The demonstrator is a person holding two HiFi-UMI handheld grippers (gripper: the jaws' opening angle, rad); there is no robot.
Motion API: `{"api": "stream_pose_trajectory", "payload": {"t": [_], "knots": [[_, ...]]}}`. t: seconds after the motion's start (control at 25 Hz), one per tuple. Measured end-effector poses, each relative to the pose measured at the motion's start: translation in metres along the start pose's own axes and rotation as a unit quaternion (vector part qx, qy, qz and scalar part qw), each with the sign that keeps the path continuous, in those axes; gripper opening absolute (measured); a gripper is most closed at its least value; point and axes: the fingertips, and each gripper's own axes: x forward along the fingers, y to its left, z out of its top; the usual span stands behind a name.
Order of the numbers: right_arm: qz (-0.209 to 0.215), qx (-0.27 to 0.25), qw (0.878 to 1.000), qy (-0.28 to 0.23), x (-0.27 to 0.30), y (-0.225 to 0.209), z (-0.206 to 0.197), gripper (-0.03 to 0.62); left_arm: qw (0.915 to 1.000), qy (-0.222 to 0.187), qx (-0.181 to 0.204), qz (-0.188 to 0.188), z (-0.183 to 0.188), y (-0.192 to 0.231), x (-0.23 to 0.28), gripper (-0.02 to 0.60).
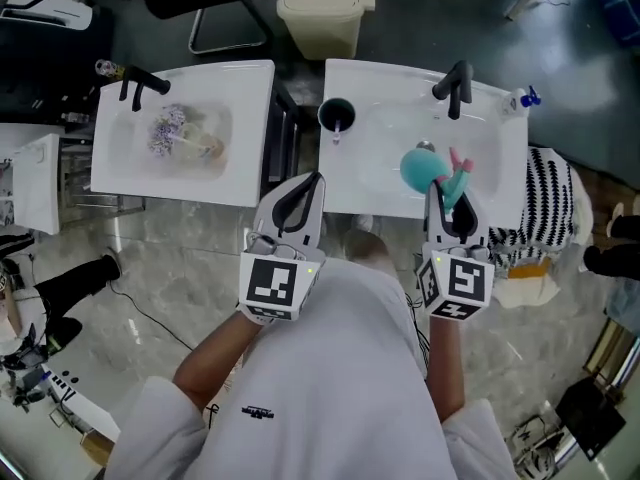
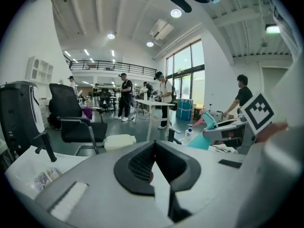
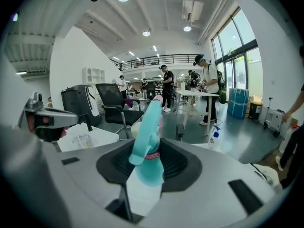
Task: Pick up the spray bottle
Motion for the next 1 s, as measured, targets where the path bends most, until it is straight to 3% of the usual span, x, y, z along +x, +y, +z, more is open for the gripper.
{"api": "stream_pose_trajectory", "payload": {"t": [0.48, 1.0], "knots": [[0.006, -0.013, 0.999, -0.044, -0.02, 0.018, 0.037, 0.124, 0.9991, -0.038, 0.016, 0.012, 0.032, 0.01, -0.027, 0.005], [0.016, -0.017, 0.998, -0.05, -0.015, 0.022, 0.047, 0.124, 0.9988, -0.043, 0.017, 0.014, 0.042, 0.016, -0.026, 0.005]]}}
